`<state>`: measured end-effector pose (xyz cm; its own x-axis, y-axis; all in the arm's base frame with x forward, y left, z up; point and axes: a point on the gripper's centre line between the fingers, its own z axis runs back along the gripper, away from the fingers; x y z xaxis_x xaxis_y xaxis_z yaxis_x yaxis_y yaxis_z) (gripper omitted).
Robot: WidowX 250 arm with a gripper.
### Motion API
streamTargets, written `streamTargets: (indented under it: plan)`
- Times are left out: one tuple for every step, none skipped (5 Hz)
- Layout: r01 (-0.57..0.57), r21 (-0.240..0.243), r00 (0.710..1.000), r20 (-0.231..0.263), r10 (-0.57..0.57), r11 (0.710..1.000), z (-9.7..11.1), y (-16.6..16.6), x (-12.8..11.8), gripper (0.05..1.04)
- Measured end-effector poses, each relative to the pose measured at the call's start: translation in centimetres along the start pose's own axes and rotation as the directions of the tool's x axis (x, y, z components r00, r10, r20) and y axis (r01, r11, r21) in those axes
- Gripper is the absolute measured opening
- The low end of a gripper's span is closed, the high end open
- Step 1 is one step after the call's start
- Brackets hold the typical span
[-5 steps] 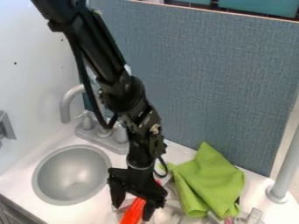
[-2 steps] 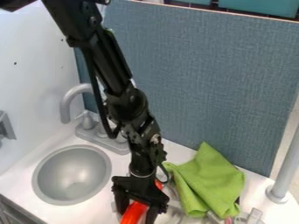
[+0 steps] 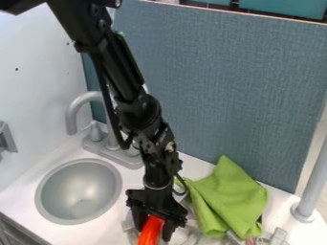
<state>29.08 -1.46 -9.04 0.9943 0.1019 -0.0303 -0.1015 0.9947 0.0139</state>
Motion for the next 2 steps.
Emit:
streamTargets:
  plan:
    - [0.030, -0.016, 1.000, 0.000, -0.030, 0.999, 0.1, -0.1, -0.6, 0.562]
    - [0.056, -0.007, 0.998, -0.036, -0.057, 0.998, 0.5, 0.2, -2.4, 0.562]
